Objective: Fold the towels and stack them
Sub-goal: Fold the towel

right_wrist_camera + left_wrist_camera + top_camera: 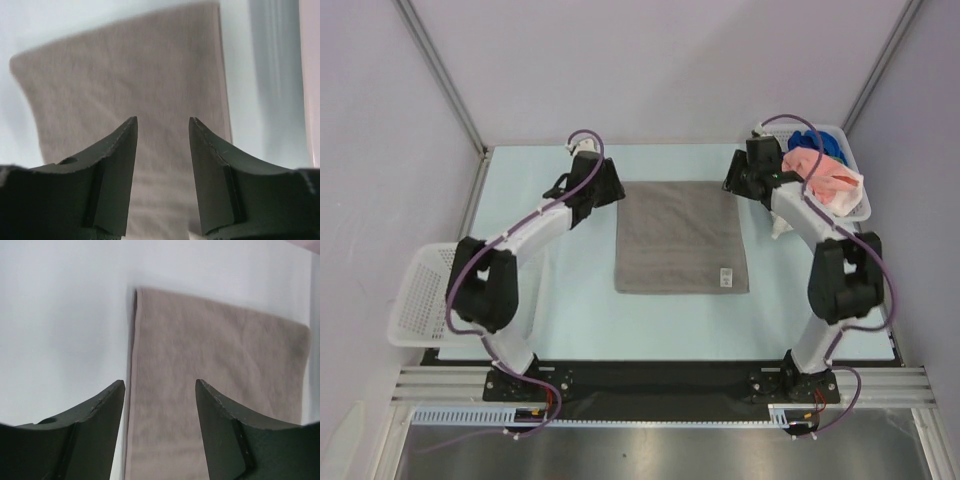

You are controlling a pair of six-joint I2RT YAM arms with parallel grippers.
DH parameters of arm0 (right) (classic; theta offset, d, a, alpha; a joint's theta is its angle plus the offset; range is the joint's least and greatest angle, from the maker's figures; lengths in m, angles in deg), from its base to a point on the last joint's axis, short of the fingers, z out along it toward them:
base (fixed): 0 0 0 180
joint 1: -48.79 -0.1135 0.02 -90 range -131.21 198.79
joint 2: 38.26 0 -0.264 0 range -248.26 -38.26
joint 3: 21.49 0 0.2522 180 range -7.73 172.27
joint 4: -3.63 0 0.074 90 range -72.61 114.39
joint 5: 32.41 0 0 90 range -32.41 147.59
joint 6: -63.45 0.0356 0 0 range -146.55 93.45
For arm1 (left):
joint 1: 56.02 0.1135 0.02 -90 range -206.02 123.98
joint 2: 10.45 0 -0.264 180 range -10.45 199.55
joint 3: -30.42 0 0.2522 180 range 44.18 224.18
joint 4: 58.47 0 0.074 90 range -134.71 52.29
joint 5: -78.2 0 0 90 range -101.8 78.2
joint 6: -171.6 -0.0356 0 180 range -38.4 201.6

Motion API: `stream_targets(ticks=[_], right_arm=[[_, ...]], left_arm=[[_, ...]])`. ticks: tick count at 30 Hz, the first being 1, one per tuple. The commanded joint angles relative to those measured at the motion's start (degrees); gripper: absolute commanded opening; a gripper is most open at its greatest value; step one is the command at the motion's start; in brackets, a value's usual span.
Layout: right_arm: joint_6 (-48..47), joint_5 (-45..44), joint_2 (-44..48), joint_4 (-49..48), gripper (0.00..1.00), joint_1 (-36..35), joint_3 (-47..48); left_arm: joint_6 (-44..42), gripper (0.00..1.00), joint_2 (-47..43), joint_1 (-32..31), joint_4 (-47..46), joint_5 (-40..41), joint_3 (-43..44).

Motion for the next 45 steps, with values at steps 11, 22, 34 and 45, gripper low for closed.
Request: stream_targets(ticks=[11, 22, 34, 45], right_arm=[[-4.10, 0.30, -28.07, 4.99, 0.49, 6.05, 31.58], [-4.63, 1.53, -31.77, 3.50, 0.50, 6.23, 30.79], [-4.19, 3.20, -33.09, 3.41, 0.49, 6.23, 30.00], [-3.75, 3.20, -34.59, 3.05, 0.49, 5.61, 30.96]], left_arm=[[-6.69, 0.66, 27.23, 7.59, -1.94, -15.38, 29.76], [-3.70, 0.61, 35.77, 7.59, 3.95, -14.77, 35.94], [-4.49, 0.58, 39.11, 7.42, 8.53, -14.23, 39.64], [-3.61, 0.56, 40.43, 7.42, 6.95, -14.85, 39.72]])
